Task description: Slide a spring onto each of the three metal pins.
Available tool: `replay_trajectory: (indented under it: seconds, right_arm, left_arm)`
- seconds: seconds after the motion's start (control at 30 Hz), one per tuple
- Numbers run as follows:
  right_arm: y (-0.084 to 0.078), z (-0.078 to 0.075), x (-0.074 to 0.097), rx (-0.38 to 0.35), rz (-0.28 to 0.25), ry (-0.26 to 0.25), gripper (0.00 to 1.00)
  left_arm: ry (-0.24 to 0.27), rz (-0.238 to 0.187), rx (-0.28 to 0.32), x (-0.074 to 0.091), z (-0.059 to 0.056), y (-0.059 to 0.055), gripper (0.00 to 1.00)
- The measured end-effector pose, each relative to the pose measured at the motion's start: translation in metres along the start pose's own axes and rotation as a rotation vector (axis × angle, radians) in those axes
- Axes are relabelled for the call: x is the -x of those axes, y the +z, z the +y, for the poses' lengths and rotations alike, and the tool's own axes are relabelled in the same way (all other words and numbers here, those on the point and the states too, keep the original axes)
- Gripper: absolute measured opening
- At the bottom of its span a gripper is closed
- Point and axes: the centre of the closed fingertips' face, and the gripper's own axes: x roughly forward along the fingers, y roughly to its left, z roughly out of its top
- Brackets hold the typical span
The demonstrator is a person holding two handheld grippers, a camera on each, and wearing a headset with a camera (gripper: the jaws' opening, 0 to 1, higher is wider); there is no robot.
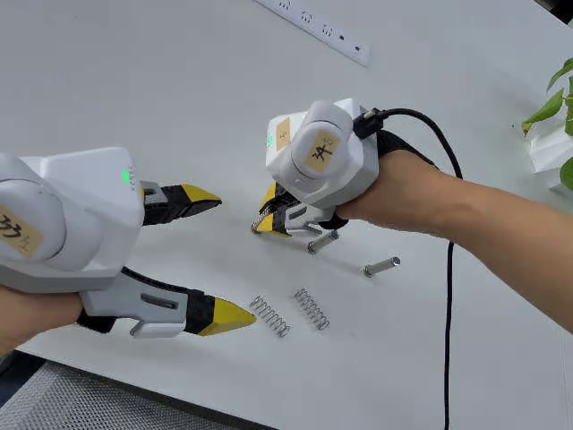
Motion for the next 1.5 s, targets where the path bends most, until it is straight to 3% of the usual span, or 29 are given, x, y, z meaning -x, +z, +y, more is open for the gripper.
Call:
replay_trajectory:
  seconds: [0.93,1.27,1.5]
  right_arm:
    - [-0.005,-0.005,-0.007,-0.04,-0.016,-0.009,0.13]
    - [-0.005,-0.005,-0.004,-0.059,-0.041,-0.017,0.19]
    - [-0.004,-0.006,0.007,-0.096,-0.083,-0.035,0.23]
  left_arm:
    - [-0.005,0.015,-0.009,-0.001,-0.001,0.003,0.74]
    - [-0.004,0.025,-0.016,-0.001,-0.002,0.003,0.74]
    - [-0.002,0.038,-0.026,-0.002,-0.004,0.003,0.75]
